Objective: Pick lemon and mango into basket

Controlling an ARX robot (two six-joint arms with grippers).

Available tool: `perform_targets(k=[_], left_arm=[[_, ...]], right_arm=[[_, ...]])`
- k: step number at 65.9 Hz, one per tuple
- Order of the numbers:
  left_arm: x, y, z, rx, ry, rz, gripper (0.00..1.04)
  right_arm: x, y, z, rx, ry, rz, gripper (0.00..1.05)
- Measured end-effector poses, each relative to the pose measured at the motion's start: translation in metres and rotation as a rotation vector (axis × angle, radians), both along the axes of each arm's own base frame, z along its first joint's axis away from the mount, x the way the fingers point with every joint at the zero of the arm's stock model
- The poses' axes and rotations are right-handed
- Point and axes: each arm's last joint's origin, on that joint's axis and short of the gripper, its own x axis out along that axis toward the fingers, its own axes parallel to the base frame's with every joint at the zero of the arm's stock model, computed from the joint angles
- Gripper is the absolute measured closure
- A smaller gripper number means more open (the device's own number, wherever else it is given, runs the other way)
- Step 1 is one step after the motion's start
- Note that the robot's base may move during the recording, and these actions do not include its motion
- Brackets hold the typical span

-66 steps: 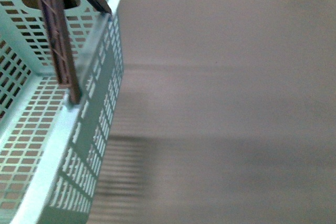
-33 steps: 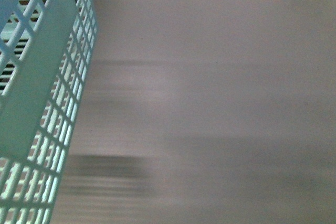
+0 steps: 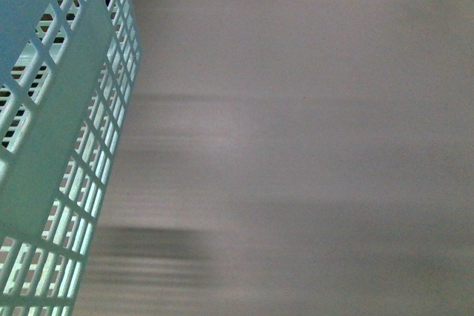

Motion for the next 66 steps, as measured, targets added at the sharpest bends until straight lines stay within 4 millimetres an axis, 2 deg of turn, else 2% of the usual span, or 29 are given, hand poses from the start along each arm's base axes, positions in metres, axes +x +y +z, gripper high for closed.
perform_targets(k=[66], left_arm=[[0.0002, -0.0001, 0.0005, -0.001, -0.001, 0.0, 1.0]], right_arm=[[0.0, 0.0, 0.0, 0.0, 0.0, 0.0, 0.09]])
